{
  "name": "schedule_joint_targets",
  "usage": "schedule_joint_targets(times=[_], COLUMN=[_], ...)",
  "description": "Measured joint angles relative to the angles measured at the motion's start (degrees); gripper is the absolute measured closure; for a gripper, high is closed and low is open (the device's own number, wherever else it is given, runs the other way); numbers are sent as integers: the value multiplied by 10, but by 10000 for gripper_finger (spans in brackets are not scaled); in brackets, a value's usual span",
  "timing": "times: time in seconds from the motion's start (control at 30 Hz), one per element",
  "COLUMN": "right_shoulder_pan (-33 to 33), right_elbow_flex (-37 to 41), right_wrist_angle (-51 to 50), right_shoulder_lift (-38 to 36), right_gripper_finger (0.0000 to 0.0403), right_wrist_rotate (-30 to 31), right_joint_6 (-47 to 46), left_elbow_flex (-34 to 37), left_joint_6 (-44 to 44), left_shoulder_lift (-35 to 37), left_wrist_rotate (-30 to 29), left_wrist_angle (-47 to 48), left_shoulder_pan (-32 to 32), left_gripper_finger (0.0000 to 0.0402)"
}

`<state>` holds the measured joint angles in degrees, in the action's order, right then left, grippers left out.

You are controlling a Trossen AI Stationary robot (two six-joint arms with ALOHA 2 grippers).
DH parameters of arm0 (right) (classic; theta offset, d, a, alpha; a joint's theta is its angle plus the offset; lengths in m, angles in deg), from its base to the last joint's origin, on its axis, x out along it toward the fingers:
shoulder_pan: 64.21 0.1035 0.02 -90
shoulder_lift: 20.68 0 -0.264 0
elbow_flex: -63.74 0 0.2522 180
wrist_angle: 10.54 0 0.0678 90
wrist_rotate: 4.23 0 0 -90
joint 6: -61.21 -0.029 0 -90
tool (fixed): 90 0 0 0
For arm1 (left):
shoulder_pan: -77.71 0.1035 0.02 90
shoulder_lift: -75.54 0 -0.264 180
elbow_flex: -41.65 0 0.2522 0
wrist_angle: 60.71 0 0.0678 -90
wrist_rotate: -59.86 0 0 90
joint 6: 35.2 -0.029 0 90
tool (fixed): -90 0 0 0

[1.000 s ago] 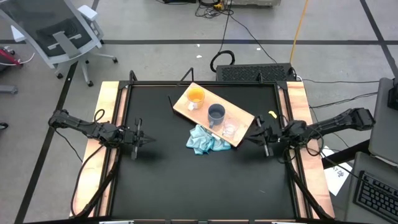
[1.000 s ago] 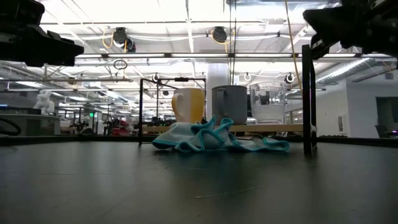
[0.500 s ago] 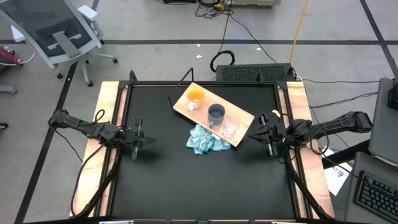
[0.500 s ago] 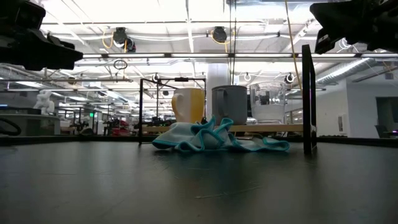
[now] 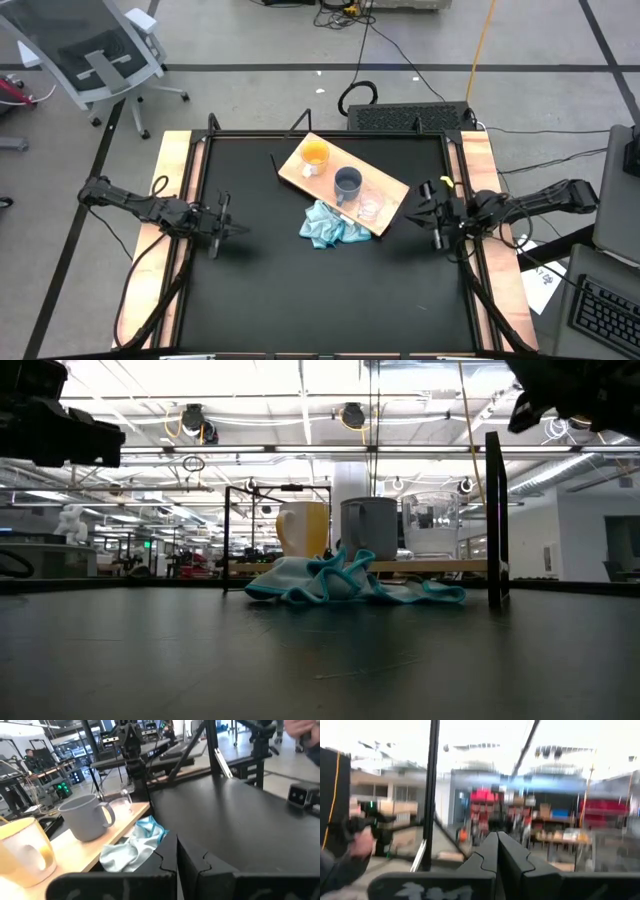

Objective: Stack small to large cups/mugs on shelf
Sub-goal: Return to Home Position

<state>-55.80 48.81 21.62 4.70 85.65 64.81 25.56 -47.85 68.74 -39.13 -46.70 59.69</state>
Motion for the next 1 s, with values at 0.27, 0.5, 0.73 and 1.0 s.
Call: schedule_joint_targets(times=[0.27, 0.5, 0.73, 1.0], right_shoulder_pan=[8, 28, 48, 49], right_elbow_flex=[3, 3, 3, 3], right_wrist_angle=[8, 10, 10, -3], right_shoulder_lift=[-5, -18, -49, -69], right_gripper_finger=[403, 403, 403, 403], right_wrist_rotate=[0, 1, 1, 1], right_joint_6=[13, 37, 66, 78], left_elbow_flex=[12, 17, 17, 17], left_joint_6=[-3, -40, -51, -81], left_shoulder_lift=[0, 1, 1, 1], left_wrist_rotate=[40, 27, 23, 20], left_wrist_angle=[-91, -135, -171, -167], left_shoulder_pan=[0, 0, 0, 0], left_gripper_finger=[400, 401, 401, 401])
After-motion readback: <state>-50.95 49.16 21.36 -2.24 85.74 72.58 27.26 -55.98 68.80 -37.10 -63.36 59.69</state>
